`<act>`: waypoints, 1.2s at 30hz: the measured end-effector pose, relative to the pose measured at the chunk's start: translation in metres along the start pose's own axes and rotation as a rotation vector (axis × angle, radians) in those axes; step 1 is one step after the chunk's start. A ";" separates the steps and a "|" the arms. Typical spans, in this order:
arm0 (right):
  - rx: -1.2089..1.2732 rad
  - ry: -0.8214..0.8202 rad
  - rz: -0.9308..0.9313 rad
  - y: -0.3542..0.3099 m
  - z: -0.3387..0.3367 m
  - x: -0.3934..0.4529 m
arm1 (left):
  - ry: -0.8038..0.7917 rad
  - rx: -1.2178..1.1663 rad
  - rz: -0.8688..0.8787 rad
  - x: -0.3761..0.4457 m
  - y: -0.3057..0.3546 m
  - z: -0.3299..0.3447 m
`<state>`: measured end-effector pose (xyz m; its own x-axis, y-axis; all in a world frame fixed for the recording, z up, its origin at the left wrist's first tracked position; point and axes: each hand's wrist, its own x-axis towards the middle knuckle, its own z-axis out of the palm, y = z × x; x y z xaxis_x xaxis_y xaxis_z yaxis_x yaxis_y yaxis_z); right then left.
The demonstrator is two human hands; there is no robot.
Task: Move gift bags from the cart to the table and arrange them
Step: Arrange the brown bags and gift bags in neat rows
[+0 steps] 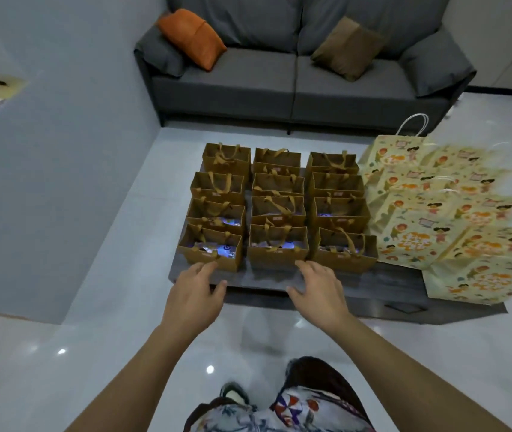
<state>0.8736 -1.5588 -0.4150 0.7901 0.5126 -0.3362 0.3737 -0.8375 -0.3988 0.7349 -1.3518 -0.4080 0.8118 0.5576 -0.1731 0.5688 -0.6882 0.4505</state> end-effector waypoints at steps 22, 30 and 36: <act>0.089 -0.143 0.096 0.041 0.000 0.237 | -0.275 0.076 -0.081 0.226 0.026 0.053; 0.218 -0.095 0.166 0.074 0.009 0.306 | -0.505 0.180 -0.007 0.294 0.049 0.100; -0.215 -0.108 -0.084 0.093 0.026 0.361 | -0.571 0.167 0.006 0.328 0.056 0.132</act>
<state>1.1804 -1.4464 -0.5958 0.6998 0.5895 -0.4034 0.5397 -0.8063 -0.2419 1.0504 -1.2690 -0.5555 0.7314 0.2474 -0.6355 0.5395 -0.7800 0.3172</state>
